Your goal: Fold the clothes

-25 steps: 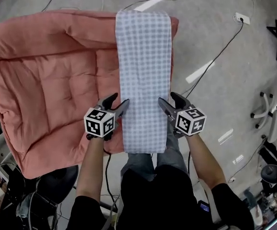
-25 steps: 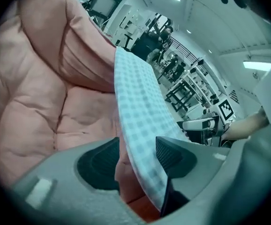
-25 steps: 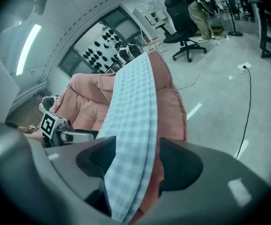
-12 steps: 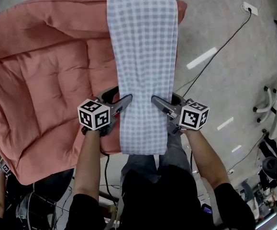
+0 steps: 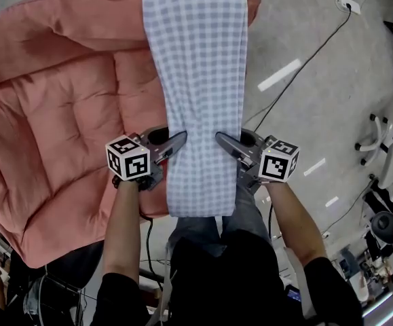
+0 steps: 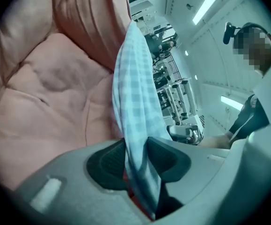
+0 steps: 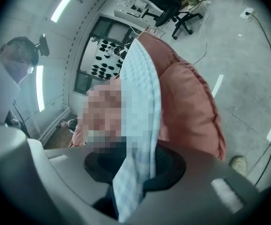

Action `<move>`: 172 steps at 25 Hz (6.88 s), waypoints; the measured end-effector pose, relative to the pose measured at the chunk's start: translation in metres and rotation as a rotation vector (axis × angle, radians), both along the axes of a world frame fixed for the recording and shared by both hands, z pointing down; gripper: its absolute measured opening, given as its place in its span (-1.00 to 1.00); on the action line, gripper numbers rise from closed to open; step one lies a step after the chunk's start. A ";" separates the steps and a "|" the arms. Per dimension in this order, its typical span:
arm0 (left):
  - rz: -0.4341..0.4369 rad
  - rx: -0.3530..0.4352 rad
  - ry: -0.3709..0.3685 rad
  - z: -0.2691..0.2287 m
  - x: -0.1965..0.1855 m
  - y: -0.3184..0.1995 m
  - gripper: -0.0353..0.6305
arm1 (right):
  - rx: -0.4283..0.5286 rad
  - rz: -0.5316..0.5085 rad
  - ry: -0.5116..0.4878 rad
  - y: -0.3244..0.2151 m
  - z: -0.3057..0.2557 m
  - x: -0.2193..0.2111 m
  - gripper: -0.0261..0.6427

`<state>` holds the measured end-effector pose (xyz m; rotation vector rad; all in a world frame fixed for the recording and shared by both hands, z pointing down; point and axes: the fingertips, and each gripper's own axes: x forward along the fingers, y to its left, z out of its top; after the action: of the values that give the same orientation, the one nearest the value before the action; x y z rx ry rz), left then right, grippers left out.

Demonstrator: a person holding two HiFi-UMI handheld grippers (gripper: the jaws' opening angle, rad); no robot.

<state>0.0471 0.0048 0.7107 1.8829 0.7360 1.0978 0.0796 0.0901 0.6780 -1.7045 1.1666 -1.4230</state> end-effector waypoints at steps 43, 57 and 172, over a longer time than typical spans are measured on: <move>0.051 0.216 0.538 -0.395 -0.007 0.004 -0.82 | 0.228 -0.065 0.499 0.036 -0.367 0.008 -0.89; -0.058 0.174 0.694 -0.517 0.065 -0.016 -0.82 | 0.362 -0.004 0.693 0.025 -0.492 0.074 -0.89; -1.542 0.601 -0.199 -0.251 -0.010 0.012 -0.82 | 0.402 -1.806 0.621 -0.120 -0.231 0.082 -0.89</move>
<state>0.0370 0.0164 0.4595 1.9556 -1.1839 0.3982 0.1613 -0.0302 0.4469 -0.4208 3.4375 -1.1075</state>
